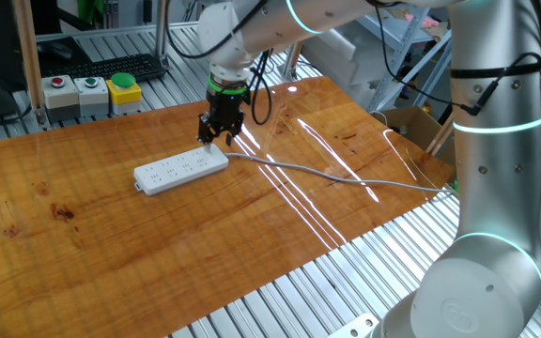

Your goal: Turn off the power strip by pressing the button

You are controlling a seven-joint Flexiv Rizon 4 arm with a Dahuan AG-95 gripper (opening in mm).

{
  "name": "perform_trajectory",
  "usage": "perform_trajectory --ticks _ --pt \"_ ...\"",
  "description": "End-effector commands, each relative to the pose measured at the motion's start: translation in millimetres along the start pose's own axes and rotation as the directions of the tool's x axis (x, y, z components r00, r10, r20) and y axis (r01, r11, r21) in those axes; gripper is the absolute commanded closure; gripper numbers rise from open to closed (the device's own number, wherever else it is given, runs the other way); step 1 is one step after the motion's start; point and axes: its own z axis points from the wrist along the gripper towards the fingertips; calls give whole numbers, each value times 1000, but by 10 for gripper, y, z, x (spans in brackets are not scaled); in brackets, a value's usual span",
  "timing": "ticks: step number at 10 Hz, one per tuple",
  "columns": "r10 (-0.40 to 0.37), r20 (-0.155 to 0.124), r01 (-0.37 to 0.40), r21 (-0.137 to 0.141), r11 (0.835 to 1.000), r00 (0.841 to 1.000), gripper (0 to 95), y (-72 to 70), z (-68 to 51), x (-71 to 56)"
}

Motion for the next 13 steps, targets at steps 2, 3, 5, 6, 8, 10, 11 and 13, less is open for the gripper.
perform_trajectory --ticks 2,3,5,6,8,10,11,13 --pt "8 -4 -8 -5 1000 1000 380 -1 -10 13" --pt "8 -3 -8 -5 1000 1000 380 -1 -10 13" --pt "15 -7 -15 -4 1000 1000 380 -1 -10 13" --pt "17 -7 -17 -4 1000 1000 380 -1 -10 13" --pt "22 -8 -22 -1 1000 1000 380 -1 -10 13" --pt "26 5 -26 -17 1000 1000 380 -1 -10 13" --pt "30 18 -29 -27 999 999 380 -1 -10 13" --pt "21 30 -20 -25 999 999 380 -1 -10 13"
